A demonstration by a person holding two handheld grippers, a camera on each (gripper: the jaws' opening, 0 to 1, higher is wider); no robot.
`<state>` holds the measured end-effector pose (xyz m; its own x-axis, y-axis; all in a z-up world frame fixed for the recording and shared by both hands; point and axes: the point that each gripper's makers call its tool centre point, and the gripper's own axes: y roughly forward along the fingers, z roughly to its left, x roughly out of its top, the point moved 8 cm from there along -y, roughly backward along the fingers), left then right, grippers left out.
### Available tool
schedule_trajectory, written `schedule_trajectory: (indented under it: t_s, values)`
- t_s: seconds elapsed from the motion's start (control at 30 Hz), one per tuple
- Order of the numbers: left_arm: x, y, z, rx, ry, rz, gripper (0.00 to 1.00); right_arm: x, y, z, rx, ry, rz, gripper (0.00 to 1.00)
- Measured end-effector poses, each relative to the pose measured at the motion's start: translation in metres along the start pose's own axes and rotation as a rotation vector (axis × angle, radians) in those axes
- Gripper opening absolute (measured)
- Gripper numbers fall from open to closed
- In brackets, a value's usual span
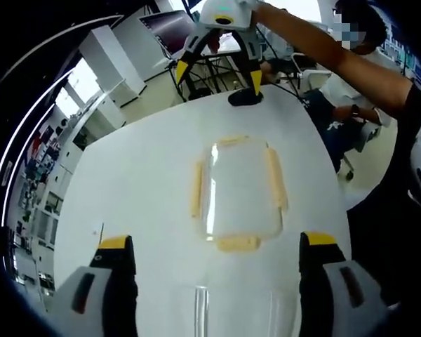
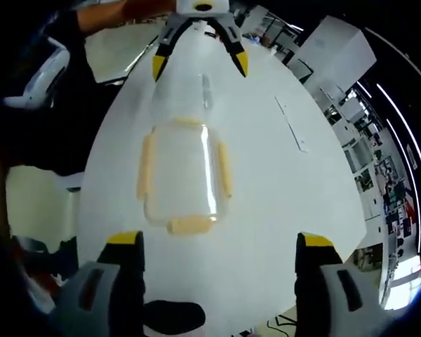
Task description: Snap each plastic latch of the storage box into its locked position after aligning the lid with the box until every specified latch is closed and the lid sits flush.
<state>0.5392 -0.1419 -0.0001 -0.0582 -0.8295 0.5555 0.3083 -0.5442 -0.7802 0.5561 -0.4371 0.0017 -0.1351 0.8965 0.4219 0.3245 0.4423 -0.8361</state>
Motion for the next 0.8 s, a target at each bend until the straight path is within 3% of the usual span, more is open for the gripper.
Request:
schedule_trajectory:
  t_s: [0.17,0.2,0.33,0.43,0.47,0.5,0.8]
  values:
    - [0.0,0.001,0.001,-0.004,0.0,0.004,0.98,-0.001,0.001,0.0,0.008,0.001,0.007,0.9]
    - [-0.001,0.002,0.003,-0.004,0.004,0.014,0.98,-0.007,0.003,0.005,0.108,0.02,0.042,0.91]
    - [-0.008,0.007,0.002,-0.057,-0.038,0.008,0.98,-0.013,0.007,0.006,0.159,0.049,0.074,0.92]
    - [-0.009,0.007,0.002,-0.06,-0.042,0.008,0.98,-0.013,0.007,0.006,0.166,0.053,0.074,0.97]
    - [-0.012,0.007,0.004,-0.048,-0.028,0.024,0.98,-0.02,0.007,0.017,0.267,0.123,0.119,0.98]
    - [-0.012,0.007,0.004,-0.053,-0.032,0.02,0.98,-0.023,0.008,0.02,0.285,0.129,0.142,0.98]
    - [-0.016,0.015,-0.001,-0.054,-0.036,0.03,0.99,-0.02,0.011,0.018,0.234,0.111,0.115,0.95]
